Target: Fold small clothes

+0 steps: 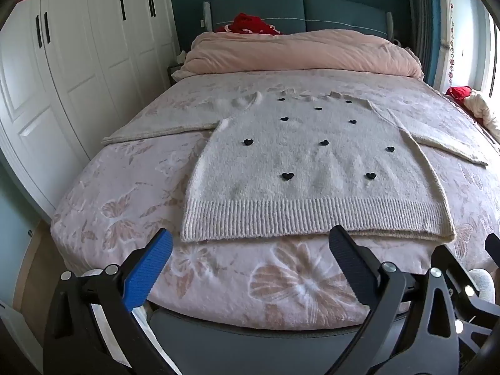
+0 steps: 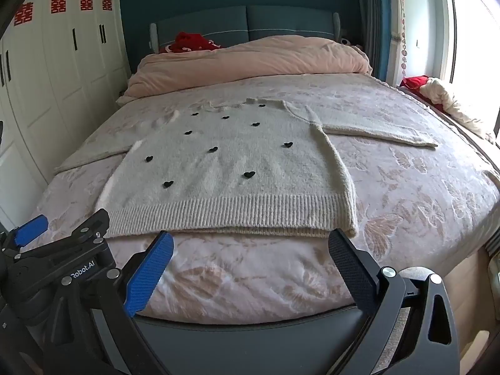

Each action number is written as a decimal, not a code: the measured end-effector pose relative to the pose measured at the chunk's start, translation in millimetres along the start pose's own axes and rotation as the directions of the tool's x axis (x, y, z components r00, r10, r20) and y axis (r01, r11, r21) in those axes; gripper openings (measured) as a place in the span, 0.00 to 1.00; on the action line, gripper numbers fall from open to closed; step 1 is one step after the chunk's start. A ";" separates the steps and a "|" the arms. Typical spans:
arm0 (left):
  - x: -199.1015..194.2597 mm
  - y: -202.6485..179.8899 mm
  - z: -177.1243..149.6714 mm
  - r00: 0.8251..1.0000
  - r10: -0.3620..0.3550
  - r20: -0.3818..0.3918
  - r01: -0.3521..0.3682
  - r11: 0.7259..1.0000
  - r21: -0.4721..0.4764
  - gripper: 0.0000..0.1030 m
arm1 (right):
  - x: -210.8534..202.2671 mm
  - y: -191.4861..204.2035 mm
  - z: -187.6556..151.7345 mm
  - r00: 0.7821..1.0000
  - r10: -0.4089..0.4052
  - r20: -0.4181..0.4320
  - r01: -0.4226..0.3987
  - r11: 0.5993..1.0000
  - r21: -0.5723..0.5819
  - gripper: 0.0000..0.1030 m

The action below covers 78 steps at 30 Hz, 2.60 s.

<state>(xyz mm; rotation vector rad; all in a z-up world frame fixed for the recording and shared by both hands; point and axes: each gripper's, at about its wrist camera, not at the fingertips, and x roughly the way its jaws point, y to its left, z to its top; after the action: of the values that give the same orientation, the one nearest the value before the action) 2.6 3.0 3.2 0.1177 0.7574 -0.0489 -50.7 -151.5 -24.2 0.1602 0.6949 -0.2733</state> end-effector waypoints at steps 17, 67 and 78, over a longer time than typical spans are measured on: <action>-1.3 0.6 0.7 1.000 0.002 0.004 -0.002 1.000 0.003 0.95 | -4.4 -1.6 6.2 1.000 -0.001 -0.002 0.001 1.000 0.000 0.95; -4.1 2.0 3.4 1.000 0.007 0.005 -0.007 1.000 0.007 0.94 | -1.7 -2.6 2.6 1.000 0.001 -0.012 -0.001 1.000 0.005 0.95; -4.8 3.4 3.9 1.000 0.008 0.005 -0.008 1.000 0.007 0.93 | 1.7 -3.3 -2.2 1.000 0.001 -0.016 -0.001 1.000 0.007 0.95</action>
<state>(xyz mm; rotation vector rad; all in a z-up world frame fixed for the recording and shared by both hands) 2.1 5.8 9.6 0.1272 0.7521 -0.0438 -51.8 -154.5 -27.2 0.1698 0.7101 -0.2741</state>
